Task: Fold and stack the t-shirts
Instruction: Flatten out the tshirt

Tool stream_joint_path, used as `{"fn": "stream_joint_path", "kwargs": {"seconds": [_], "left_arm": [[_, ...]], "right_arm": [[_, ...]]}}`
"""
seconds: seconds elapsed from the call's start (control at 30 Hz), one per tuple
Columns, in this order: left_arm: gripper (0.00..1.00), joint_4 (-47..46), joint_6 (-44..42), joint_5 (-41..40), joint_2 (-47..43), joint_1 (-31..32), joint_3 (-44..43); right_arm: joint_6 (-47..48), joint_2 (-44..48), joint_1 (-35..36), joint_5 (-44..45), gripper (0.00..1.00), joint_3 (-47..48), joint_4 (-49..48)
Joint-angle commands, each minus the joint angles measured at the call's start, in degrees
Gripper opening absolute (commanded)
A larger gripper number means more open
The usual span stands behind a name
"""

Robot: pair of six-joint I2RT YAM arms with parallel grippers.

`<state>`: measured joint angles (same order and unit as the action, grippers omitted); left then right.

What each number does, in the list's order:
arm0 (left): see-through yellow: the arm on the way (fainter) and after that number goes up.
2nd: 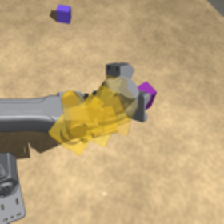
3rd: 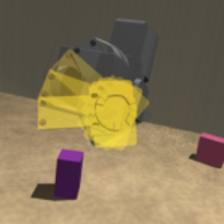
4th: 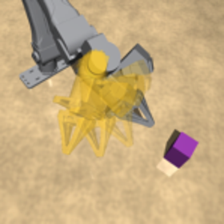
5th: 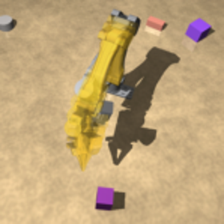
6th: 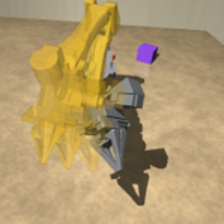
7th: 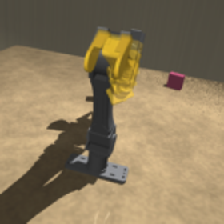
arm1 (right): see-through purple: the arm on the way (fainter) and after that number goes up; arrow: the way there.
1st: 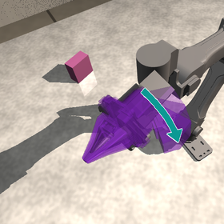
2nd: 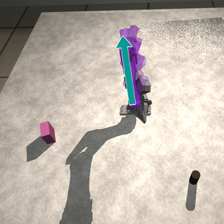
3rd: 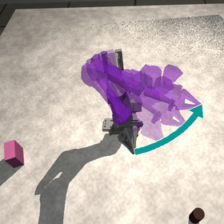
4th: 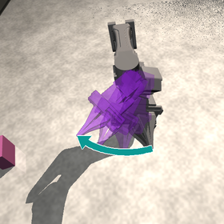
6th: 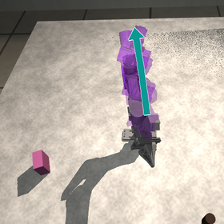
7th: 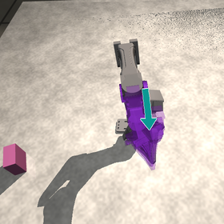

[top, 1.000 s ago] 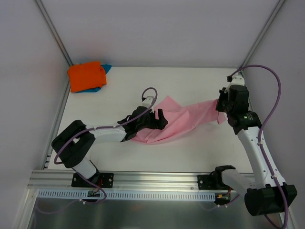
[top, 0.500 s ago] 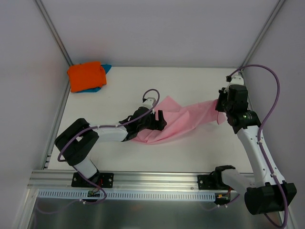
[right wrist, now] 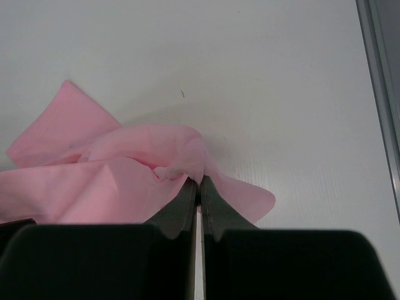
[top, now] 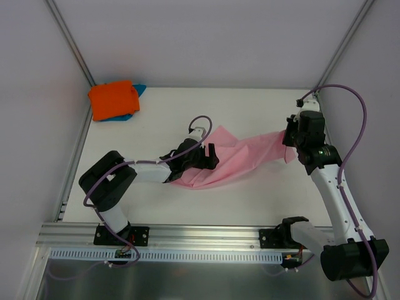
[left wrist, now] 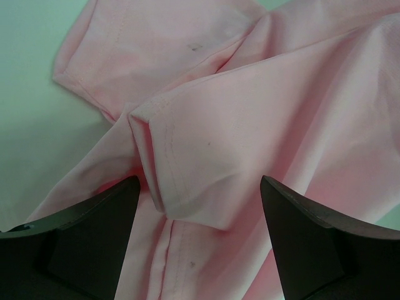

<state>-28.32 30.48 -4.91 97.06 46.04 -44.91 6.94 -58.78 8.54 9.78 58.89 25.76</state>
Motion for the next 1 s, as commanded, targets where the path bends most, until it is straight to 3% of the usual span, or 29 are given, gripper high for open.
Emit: {"fn": "stream_joint_path", "kwargs": {"seconds": [0.0, 0.77, 0.87, 0.9, 0.97], "left_arm": [[0.79, -3.2, 0.7, 0.9, 0.6, -0.3, -1.9], [0.78, -0.7, -1.0, -0.1, 0.5, -0.4, -8.0], [0.65, -0.6, -1.5, -0.5, 0.8, -0.4, -8.3], [0.52, -0.8, -1.6, -0.5, 1.0, -0.4, -8.2], [0.4, -0.6, -1.7, -0.4, 1.2, -0.4, -8.4]], "right_arm": [[0.9, 0.2, -0.4, 0.6, 0.01, 1.0, -1.7], [0.9, 0.1, -0.4, 0.6, 0.0, 1.0, -1.8], [0.9, 0.3, -0.4, 0.5, 0.01, 0.8, -1.9], [0.9, 0.3, -0.4, 0.6, 0.01, 0.8, -1.9], [0.9, 0.4, -0.4, 0.6, 0.01, 0.7, -1.9]]}}
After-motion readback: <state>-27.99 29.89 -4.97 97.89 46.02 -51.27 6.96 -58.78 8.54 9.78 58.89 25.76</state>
